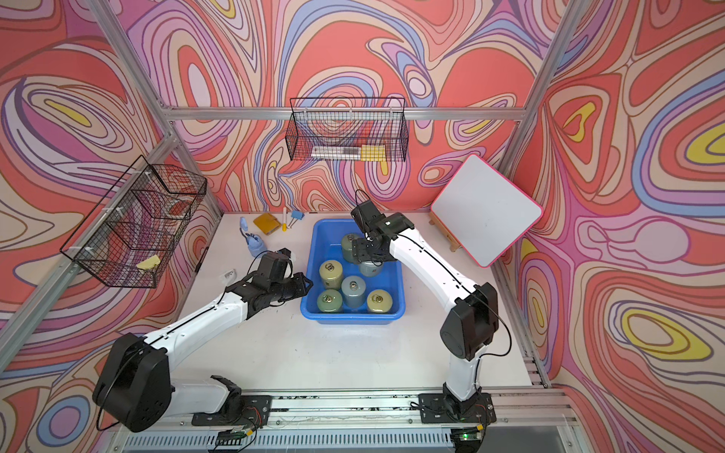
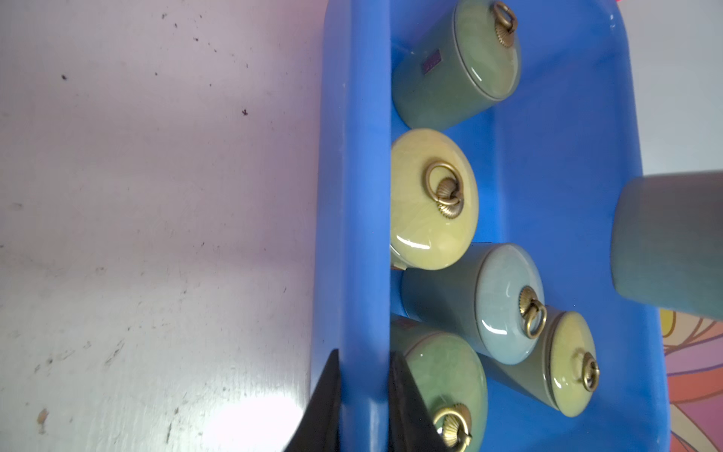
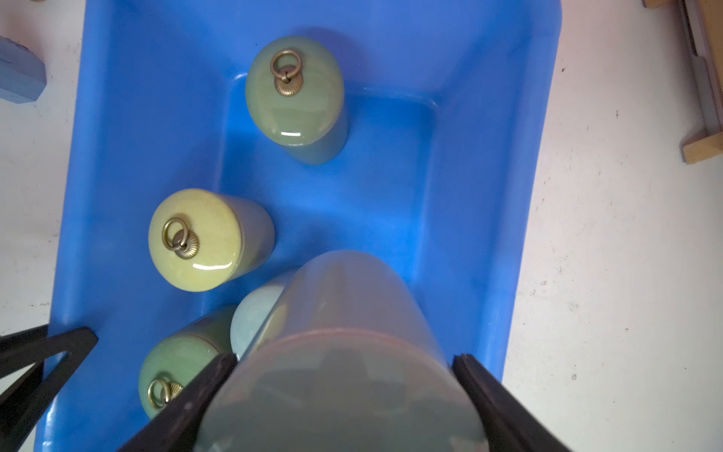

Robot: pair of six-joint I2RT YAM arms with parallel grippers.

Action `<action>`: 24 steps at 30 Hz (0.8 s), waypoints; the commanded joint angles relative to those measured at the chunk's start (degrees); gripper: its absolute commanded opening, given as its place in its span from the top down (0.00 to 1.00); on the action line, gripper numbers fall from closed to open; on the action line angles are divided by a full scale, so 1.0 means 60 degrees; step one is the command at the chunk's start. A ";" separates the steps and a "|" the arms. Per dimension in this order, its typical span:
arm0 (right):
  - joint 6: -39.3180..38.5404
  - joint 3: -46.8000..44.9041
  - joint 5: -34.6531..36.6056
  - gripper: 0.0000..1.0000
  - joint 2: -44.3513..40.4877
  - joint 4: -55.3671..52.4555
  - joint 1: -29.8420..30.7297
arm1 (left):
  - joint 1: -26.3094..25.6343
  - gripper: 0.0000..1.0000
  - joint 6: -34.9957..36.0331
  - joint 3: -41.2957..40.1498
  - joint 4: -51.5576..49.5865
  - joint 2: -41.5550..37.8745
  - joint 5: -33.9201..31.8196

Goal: Take the tea canister out of the basket
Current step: Place the tea canister at the center of the board.

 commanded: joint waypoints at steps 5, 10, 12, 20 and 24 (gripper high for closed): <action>-0.0169 0.0285 0.0243 0.36 -0.0748 0.0153 -0.0046 | 0.0132 1.00 -0.0679 0.0803 0.1247 0.1186 -0.1821; -0.0230 0.0357 0.0244 0.36 -0.0869 0.0023 -0.0045 | 0.0175 1.00 -0.0593 0.1420 0.1334 0.1848 -0.2019; -0.0247 0.0363 0.0251 0.36 -0.0938 -0.0045 -0.0049 | 0.0232 1.00 -0.0527 0.1612 0.1373 0.2023 -0.2120; -0.0398 -0.0292 -0.0042 0.37 -0.1452 0.0016 0.0045 | 0.0774 1.00 -0.0313 0.2327 0.1594 0.2871 -0.1685; -0.0385 -0.0744 -0.0212 0.37 -0.1770 0.0043 0.0187 | 0.1059 1.00 -0.0345 0.2606 0.1791 0.3301 -0.1101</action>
